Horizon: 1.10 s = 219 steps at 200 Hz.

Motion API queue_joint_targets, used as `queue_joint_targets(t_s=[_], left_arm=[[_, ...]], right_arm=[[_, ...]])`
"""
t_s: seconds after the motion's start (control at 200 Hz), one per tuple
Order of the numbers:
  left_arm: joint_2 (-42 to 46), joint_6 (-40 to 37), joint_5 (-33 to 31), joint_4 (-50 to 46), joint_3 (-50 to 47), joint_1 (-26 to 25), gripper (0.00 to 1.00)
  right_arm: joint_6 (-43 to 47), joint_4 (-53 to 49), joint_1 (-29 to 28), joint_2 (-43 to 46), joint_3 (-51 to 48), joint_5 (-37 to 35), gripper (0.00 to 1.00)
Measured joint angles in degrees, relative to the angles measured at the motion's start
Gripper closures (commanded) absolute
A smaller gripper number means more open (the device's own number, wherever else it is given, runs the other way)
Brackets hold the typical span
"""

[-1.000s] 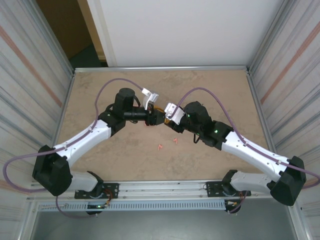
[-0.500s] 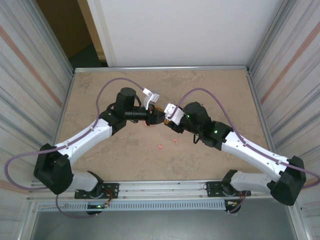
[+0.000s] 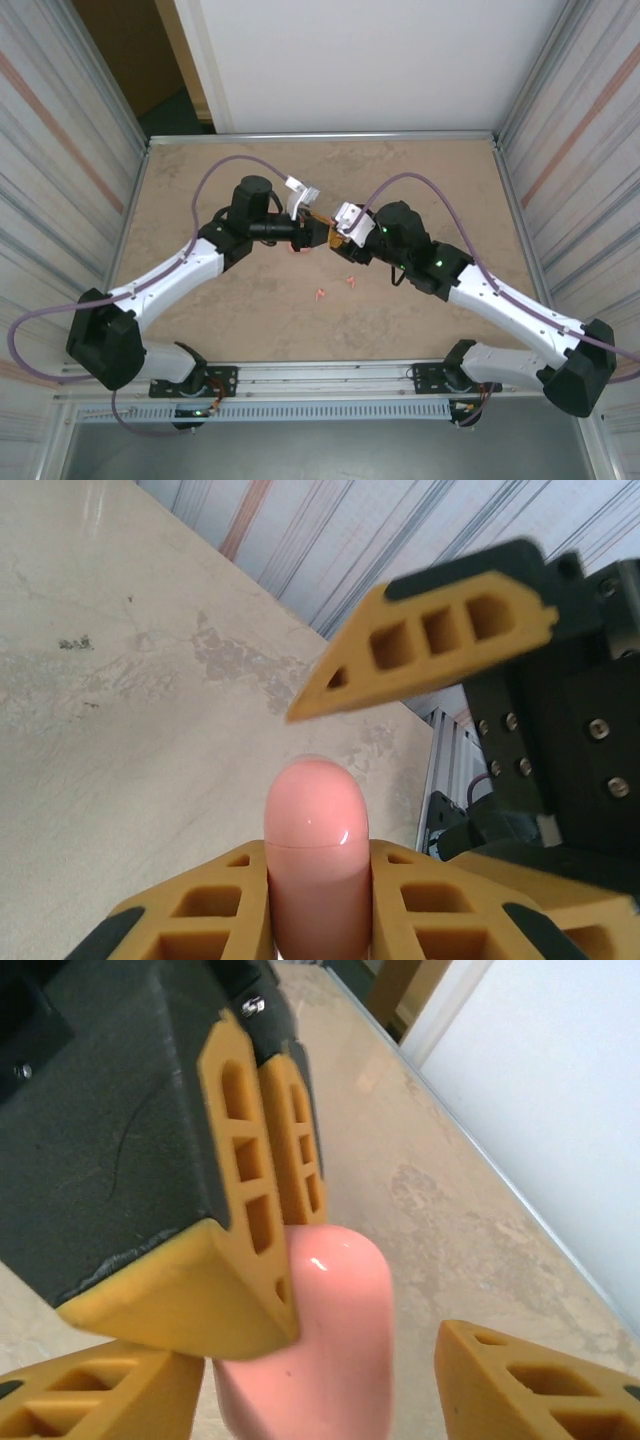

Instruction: Insert the wireless bluetooth earbuds into the charging case

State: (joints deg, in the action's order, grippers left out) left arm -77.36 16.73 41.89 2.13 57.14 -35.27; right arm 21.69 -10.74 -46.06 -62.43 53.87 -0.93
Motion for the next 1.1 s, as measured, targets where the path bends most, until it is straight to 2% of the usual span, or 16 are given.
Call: queue_joint_targets(t_s=[0.175, 0.326, 0.541, 0.727, 0.872, 1.097], left_arm=[[2.1, 1.8, -0.1, 5.2, -4.7, 2.1, 0.99], [4.1, 4.4, -0.5, 12.0, -10.3, 5.2, 1.0], [8.6, 5.1, -1.2, 23.3, -17.2, 5.5, 1.0], [11.4, 5.1, -1.5, 34.1, -22.4, 5.5, 1.0], [12.1, 5.2, -1.5, 41.1, -25.4, 5.5, 1.0], [13.1, 5.6, -1.5, 48.8, -28.0, 5.5, 1.0]], right_arm=[[-4.7, 1.1, 4.5, 4.0, -2.5, 7.0, 0.17], [-11.3, 4.1, 10.7, 8.2, -6.5, 16.2, 0.15], [-23.9, 10.9, 17.6, 9.7, -9.0, 27.8, 0.16], [-33.4, 17.7, 18.2, 7.3, -8.9, 36.5, 0.16], [-37.3, 20.9, 16.0, 3.1, -6.6, 40.4, 0.16], [-39.7, 25.9, 12.6, -2.5, -4.0, 43.3, 0.28]])
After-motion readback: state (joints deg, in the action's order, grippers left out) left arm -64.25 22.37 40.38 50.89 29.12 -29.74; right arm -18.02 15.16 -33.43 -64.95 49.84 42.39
